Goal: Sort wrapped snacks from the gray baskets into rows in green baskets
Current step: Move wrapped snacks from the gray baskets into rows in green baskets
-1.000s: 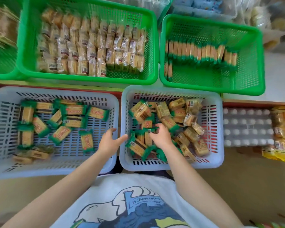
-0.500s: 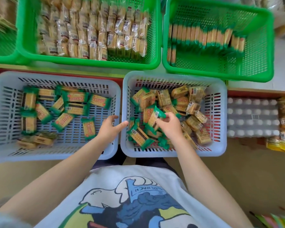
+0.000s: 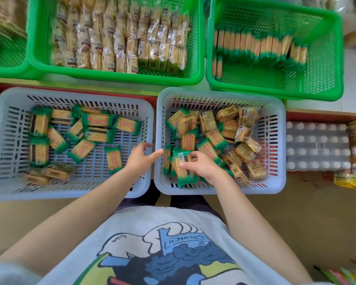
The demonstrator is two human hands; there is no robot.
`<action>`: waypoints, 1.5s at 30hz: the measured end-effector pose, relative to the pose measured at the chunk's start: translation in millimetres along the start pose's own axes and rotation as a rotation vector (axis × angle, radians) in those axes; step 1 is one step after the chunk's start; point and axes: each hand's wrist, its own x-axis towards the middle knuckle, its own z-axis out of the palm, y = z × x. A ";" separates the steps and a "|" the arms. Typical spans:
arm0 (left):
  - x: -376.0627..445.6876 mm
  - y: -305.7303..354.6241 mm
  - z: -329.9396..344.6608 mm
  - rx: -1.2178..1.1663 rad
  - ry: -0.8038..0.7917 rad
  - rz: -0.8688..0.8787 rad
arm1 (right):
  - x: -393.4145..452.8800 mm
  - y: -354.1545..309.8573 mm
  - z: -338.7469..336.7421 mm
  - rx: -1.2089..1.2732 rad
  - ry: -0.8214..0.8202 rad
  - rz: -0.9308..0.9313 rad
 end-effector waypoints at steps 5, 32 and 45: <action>0.3 -2.0 0.0 -0.003 0.005 0.014 | -1.4 1.9 -5.0 -0.004 0.317 -0.040; -1.8 -20.3 -4.0 -0.086 -0.059 0.010 | 32.5 -13.8 47.5 -0.364 0.522 0.079; 1.6 -28.1 -2.2 -0.043 -0.044 0.029 | 45.4 -22.1 44.6 -0.671 0.292 -0.200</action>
